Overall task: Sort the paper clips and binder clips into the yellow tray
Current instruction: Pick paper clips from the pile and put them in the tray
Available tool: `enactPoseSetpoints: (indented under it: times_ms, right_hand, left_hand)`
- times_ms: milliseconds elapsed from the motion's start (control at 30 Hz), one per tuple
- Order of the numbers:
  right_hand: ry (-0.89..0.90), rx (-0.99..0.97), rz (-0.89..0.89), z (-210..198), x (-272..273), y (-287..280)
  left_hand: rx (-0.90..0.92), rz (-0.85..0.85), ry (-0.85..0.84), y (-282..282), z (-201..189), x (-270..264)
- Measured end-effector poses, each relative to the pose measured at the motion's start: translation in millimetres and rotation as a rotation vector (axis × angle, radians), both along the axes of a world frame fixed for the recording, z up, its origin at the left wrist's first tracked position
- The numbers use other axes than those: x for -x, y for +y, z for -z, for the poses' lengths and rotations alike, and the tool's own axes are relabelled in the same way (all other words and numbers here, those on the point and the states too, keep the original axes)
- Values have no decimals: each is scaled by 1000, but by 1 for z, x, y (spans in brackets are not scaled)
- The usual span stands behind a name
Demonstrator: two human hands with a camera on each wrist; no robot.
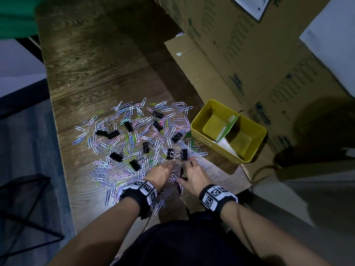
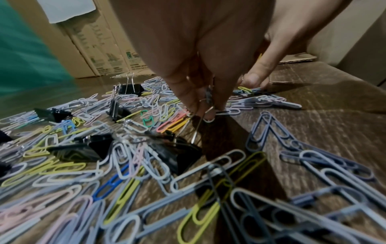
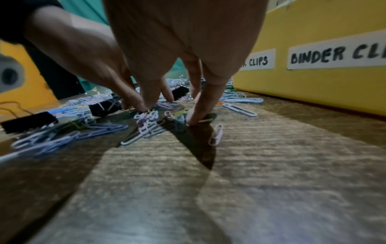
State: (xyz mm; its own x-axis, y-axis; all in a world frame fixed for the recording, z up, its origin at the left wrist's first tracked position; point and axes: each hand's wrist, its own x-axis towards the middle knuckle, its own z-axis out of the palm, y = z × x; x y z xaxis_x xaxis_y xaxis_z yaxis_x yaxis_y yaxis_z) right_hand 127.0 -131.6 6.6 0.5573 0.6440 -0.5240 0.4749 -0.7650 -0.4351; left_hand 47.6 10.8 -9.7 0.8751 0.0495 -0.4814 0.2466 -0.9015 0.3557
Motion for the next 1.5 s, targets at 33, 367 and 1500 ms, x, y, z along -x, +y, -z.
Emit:
enactPoseSetpoints:
  times_ms: [33, 367, 1500]
  right_hand:
    - [-3, 42, -13, 0, 3, 2]
    - [-26, 78, -231, 5, 19, 15]
    - [213, -824, 938, -90, -135, -16]
  left_hand:
    - [-8, -1, 0, 0, -1, 0]
    - [-18, -10, -66, 0, -4, 0]
    - [479, -371, -232, -14, -96, -176]
